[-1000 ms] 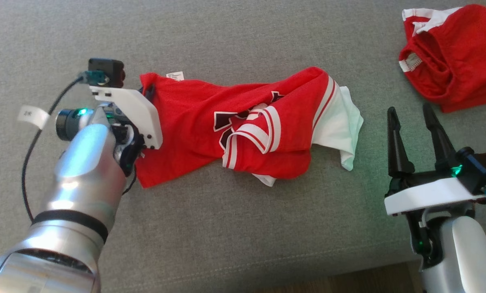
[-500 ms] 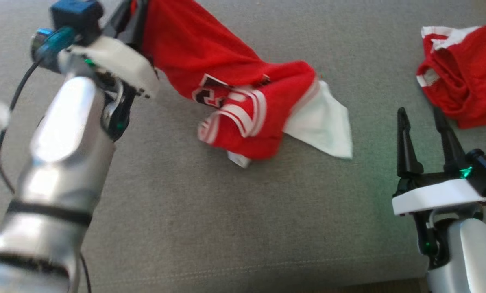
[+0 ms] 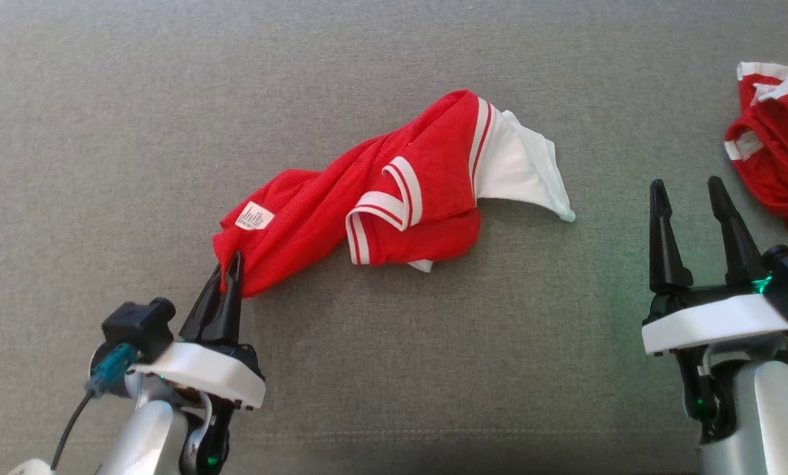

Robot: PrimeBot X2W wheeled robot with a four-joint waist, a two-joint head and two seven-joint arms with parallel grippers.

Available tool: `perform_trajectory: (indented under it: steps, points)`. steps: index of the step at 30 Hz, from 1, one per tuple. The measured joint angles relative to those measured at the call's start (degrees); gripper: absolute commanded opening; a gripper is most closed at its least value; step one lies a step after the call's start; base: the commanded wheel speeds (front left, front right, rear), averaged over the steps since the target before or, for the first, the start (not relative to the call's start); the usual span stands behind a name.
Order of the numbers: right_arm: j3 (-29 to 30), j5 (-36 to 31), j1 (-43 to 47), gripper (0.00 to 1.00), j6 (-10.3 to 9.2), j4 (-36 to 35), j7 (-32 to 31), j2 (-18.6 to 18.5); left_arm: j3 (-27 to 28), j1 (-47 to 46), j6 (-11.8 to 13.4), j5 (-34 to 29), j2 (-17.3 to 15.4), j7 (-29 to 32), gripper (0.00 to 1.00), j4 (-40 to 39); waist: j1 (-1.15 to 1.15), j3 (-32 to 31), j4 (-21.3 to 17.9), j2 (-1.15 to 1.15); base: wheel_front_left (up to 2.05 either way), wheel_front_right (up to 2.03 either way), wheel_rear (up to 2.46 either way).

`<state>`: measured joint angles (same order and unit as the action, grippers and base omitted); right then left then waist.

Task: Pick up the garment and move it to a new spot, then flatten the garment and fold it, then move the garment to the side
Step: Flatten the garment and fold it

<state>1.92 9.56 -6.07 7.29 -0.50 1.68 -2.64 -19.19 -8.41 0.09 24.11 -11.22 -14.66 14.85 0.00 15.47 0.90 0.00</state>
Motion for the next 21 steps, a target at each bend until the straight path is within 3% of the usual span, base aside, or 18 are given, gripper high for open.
perform_trajectory:
  steps: [6,8,9,16,21]
  points:
    - [0.14,-0.04,0.02,1.0,0.0,-0.57,-1.04,0.01,3.0,1.03,-1.22,-0.48,2.37,0.0,0.0,1.9,0.0,-0.31,1.0,0.0,0.0,0.0,0.0]
    - [0.16,-0.04,0.05,1.0,0.0,-0.59,-1.49,0.01,3.63,1.05,-2.16,-0.83,2.86,0.0,0.62,3.28,0.0,-0.54,1.04,0.0,0.0,0.0,0.0]
    - [0.16,-0.04,0.11,1.0,0.0,-0.6,-1.55,0.01,3.76,1.04,-2.34,-1.13,3.03,0.0,1.0,3.81,0.0,-0.74,1.02,0.0,0.0,0.0,0.0]
    - [0.13,-0.04,1.85,1.0,0.0,-0.64,-1.69,0.01,5.48,0.99,-3.1,-4.6,4.0,0.01,1.0,3.61,0.0,-2.87,0.54,0.0,0.0,0.0,0.0]
    - [-0.02,-0.07,2.23,1.0,0.0,-0.8,-1.69,0.01,7.48,0.99,-1.53,-8.57,4.0,0.0,1.0,-1.07,0.0,-4.6,0.42,0.0,0.0,0.0,0.0]
